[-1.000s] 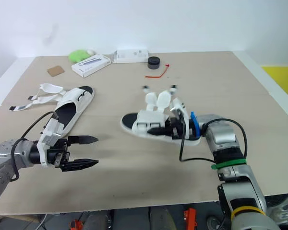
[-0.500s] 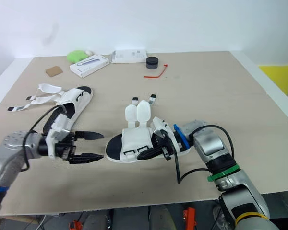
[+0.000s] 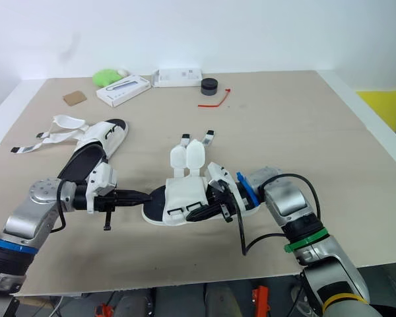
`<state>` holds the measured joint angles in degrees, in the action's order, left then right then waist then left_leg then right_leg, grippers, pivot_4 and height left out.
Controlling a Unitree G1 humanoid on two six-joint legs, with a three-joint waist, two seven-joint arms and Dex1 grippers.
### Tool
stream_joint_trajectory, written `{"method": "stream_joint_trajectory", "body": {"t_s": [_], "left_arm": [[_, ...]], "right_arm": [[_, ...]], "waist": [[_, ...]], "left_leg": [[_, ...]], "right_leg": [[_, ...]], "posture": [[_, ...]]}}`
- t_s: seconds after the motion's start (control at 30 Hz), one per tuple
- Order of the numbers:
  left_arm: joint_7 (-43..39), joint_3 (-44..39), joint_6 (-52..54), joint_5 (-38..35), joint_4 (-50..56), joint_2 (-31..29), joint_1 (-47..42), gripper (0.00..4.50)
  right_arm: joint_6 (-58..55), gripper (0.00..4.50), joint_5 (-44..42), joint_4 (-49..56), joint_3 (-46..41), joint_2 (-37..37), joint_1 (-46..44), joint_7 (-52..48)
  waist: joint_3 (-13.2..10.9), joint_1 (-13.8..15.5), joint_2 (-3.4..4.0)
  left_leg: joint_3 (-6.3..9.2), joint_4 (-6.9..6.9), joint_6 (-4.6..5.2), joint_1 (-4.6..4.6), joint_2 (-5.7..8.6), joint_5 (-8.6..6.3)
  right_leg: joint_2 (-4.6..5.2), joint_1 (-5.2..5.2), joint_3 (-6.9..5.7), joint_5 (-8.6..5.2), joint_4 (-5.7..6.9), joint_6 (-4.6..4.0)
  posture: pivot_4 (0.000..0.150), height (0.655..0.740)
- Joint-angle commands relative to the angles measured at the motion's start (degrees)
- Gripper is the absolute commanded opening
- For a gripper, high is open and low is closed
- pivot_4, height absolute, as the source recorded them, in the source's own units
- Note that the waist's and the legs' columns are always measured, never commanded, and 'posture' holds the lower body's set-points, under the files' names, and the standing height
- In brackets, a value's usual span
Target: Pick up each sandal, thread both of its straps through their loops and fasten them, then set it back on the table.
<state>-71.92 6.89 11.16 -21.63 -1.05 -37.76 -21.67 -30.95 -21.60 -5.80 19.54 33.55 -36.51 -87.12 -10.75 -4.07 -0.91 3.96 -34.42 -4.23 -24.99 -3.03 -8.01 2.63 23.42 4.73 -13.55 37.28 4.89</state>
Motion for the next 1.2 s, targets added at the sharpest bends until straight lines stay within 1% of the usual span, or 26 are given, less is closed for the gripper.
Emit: {"method": "stream_joint_trajectory", "body": {"t_s": [0.03, 0.17, 0.37, 0.53, 0.73, 0.97, 1.2], "left_arm": [[-0.81, 1.23, -0.63, 0.81, -0.09, 0.99, -1.73, 0.05], [-1.78, 2.68, -0.52, 1.01, -0.59, 2.30, -3.40, 0.05], [-1.82, 2.83, -3.39, 3.46, -6.48, 3.26, -6.35, 0.05], [-1.52, 1.82, -5.92, 4.54, -11.34, 2.86, -8.00, 0.05], [-1.34, 1.26, -7.73, 4.55, -15.59, 3.18, -9.13, 0.05], [-2.33, 2.30, -12.17, 6.51, -23.45, 5.66, -12.67, 0.05], [-7.49, 4.00, -16.03, 7.59, -28.35, 8.80, -15.26, 0.05]], "right_arm": [[0.07, 0.00, -1.42, 2.82, -1.72, 0.15, -0.01, 0.22], [2.07, 0.00, 0.21, -1.80, -1.62, -1.43, -2.78, 1.36], [5.88, 0.00, 2.58, -11.78, -0.85, -4.36, -8.62, -0.38], [8.68, 0.00, 4.41, -17.58, -0.41, -5.98, -11.80, -2.77], [9.95, 0.00, 5.08, -19.20, 0.52, -6.53, -11.97, -5.28], [10.15, 0.00, 5.16, -19.59, 0.70, -7.92, -12.07, -5.33], [9.78, 0.00, 4.93, -18.04, 0.18, -8.17, -10.99, -4.13]], "waist": [[0.00, 0.04, 0.00], [0.00, -0.05, 0.00], [0.00, -0.13, -0.01], [0.00, -0.12, -0.01], [0.00, -0.12, 0.00], [0.01, -0.11, -0.01], [0.01, -0.18, -0.01]], "left_leg": [[0.00, 0.00, 0.00, -0.01, 0.00, 0.00], [0.00, -0.01, 0.00, 0.01, 0.00, 0.00], [0.00, -0.04, 0.08, 0.04, 0.00, 0.16], [0.01, -0.02, 0.06, 0.02, 0.00, 0.17], [0.02, -0.01, 0.05, 0.01, 0.01, 0.17], [0.04, -0.03, 0.03, 0.03, 0.01, 0.20], [0.04, -0.01, 0.02, 0.03, 0.01, 0.20]], "right_leg": [[0.00, 0.01, 0.00, 0.01, 0.00, 0.02], [-0.01, 0.00, 0.00, 0.05, 0.00, 0.05], [-0.02, -0.01, 0.01, 0.14, 0.00, -0.12], [-0.03, 0.00, 0.01, 0.24, 0.00, 0.05], [-0.02, -0.01, 0.01, 0.24, 0.00, 0.08], [-0.03, -0.05, 0.00, 0.26, 0.01, 0.06], [-0.05, -0.03, 0.01, 0.27, 0.02, 0.08]], "posture": [[0.150, 0.7400], [0.150, 0.7400], [0.150, 0.7400], [0.150, 0.7400], [0.150, 0.7400], [0.150, 0.7400], [0.150, 0.7400]]}}
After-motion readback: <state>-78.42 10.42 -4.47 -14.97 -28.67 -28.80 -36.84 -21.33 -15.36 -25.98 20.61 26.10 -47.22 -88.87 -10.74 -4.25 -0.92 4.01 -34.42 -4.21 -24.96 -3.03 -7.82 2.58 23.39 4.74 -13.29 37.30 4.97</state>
